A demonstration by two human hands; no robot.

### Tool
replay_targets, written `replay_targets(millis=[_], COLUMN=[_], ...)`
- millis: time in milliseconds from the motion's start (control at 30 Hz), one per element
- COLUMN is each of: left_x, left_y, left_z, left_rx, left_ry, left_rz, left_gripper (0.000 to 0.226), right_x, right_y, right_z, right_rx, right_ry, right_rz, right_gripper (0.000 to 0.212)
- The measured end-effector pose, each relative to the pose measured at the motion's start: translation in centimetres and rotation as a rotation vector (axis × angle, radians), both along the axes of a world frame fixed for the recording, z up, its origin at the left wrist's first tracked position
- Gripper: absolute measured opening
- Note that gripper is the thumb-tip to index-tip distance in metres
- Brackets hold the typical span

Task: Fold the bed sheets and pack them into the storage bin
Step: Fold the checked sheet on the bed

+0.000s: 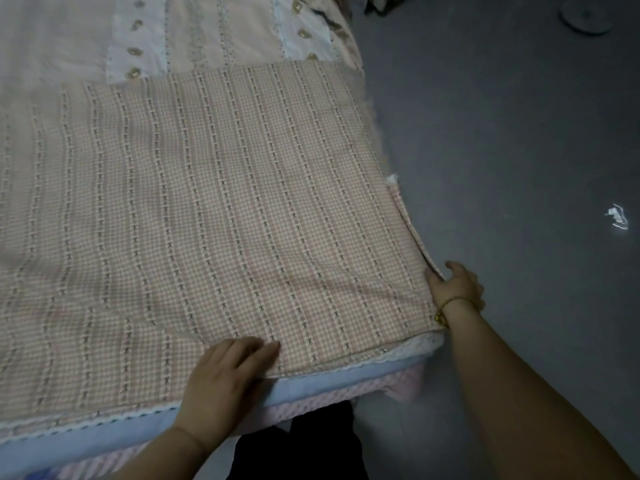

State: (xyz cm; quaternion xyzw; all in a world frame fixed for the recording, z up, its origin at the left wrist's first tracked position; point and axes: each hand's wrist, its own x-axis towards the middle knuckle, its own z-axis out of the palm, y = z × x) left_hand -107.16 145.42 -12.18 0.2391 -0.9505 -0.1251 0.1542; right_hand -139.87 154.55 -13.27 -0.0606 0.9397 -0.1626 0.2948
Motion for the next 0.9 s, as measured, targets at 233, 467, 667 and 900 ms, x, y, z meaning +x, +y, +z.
replay_targets(millis=[233,467,667,900], left_x=[-3.3,-3.8,-4.4,-2.9], left_y=[0.4,0.1,0.1,0.1], left_z=[0.2,0.4,-0.1,0.6], left_rx=[0.051,0.064,0.065,0.051], left_ry=[0.028,-0.019,-0.089,-0.038], left_rz=[-0.15,-0.22,-0.183,-0.11], left_gripper=[0.065,0.039,0.035,0.022], right_x=[-5.8,-8.5,-5.7,5.6], right_y=[0.9,6.5,4.7,-0.5], right_z=[1.1,-2.5,-3.8,1.7], right_rx=[-0.329,-0.199,-0.101,-0.728], right_ry=[0.229,-0.034,-0.069,0.352], right_rz=[-0.257,-0.513,-0.31,0.683], right_gripper=[0.032,0.035,0.048,0.029])
